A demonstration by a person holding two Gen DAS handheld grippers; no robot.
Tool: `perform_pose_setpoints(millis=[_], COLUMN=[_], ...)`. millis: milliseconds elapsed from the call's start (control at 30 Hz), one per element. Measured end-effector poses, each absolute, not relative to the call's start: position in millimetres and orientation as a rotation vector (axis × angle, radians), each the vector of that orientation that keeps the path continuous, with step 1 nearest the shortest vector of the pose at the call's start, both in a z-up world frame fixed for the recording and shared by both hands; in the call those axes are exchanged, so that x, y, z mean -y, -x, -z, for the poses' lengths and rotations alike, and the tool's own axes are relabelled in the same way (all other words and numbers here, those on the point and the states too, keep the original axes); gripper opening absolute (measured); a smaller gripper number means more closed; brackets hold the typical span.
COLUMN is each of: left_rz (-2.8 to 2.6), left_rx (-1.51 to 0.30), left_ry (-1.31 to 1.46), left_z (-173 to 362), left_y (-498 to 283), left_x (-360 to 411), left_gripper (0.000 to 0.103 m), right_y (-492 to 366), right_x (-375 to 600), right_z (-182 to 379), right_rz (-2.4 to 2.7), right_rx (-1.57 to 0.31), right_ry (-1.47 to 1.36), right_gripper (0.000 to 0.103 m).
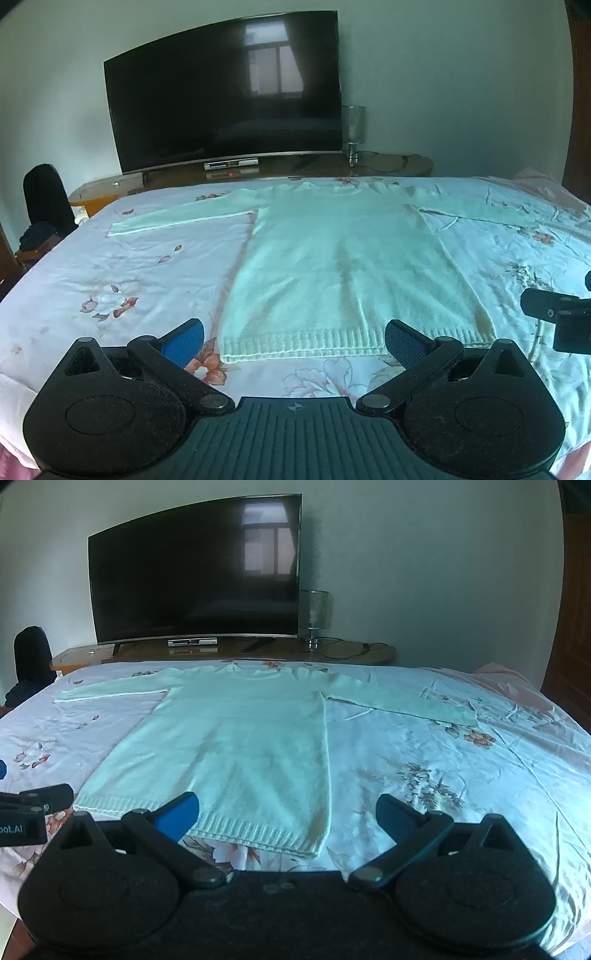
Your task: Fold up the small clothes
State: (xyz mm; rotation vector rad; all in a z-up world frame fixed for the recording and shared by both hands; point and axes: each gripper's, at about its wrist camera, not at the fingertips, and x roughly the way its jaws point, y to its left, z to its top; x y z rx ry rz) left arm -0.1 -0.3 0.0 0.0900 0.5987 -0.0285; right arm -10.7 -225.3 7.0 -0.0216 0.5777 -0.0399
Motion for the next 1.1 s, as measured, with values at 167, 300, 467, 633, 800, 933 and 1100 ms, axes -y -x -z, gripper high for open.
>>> perform_pose_setpoints(millis=[167, 300, 467, 633, 800, 933, 1100], left_rz=[0.024, 0.025, 0.036, 0.036, 0.035, 0.033, 0.035], left_rx=[-0.600, -0.591, -0.593, -0.593, -0.590, -0.588, -0.582], left_ry=[-0.091, -0.085, -0.077, -0.077, -0.079, -0.081, -0.080], left_z=[-0.1, 0.4, -5.5, -5.6, -5.3, -5.8, -6.9], left_y=[0.4, 1.7, 1.9, 3.1, 4.2, 4.3, 5.4], left_x=[4.6, 8.7, 4.0, 4.0, 4.2, 5.2, 3.7], left_gripper=[0.103, 0.103, 0.103, 0.103, 0.103, 0.103, 0.103], right_y=[9.1, 9.9, 8.5, 11.5, 14.0, 15.8, 16.2], right_x=[226.0, 226.1, 225.4, 225.1, 224.4, 222.4, 221.1], right_z=[-6.4, -7.0, -7.3, -8.1, -9.7, -11.0, -11.9], right_rz=[0.041, 0.036, 0.036, 0.030, 0.027, 0.030, 0.033], right_rx=[-0.589, -0.584, -0.582, -0.571, -0.567, -0.563, -0.562], right_ry=[0.019, 0.021, 0.018, 0.014, 0.014, 0.014, 0.014], right_gripper=[0.102, 0.102, 0.102, 0.102, 0.102, 0.102, 0.102])
